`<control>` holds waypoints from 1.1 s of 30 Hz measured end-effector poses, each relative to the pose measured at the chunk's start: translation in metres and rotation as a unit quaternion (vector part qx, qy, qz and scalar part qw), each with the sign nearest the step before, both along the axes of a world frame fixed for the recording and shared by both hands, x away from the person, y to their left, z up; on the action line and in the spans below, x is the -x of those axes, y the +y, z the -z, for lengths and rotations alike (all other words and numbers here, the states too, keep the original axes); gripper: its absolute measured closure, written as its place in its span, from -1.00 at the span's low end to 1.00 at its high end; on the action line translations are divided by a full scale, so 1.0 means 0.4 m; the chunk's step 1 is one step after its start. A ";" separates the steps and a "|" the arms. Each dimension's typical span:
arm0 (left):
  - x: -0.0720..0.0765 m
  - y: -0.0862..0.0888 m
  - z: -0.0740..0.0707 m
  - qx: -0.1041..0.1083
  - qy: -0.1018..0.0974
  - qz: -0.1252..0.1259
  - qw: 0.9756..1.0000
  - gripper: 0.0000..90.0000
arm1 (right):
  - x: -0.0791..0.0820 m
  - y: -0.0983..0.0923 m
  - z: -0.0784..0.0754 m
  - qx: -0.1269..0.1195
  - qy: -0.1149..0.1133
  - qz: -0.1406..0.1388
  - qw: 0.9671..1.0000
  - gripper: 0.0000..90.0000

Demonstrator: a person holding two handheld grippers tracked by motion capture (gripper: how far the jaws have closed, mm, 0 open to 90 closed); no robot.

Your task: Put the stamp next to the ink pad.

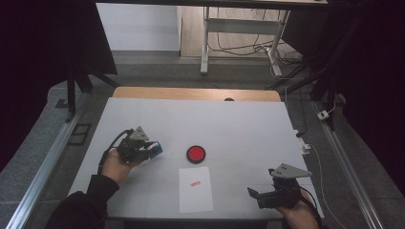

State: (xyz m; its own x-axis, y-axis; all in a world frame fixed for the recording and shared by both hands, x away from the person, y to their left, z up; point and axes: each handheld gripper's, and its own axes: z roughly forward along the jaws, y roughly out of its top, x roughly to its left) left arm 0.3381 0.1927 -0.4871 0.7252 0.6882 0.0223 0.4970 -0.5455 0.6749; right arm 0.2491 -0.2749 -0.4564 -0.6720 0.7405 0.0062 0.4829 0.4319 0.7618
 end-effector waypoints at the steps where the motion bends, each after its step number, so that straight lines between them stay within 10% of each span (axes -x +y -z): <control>1: -0.001 -0.001 0.004 -0.003 0.002 0.001 1.000 0.55 | 0.000 0.001 0.000 0.000 0.001 0.000 1.000 -1.00; 17: -0.011 -0.021 0.050 -0.042 0.012 0.018 0.999 0.55 | -0.003 0.004 0.001 0.004 0.005 -0.004 1.000 -1.00; 33: -0.012 -0.006 0.034 -0.020 0.023 -0.001 1.000 0.20 | -0.003 0.004 0.001 0.003 0.005 0.001 1.000 -1.00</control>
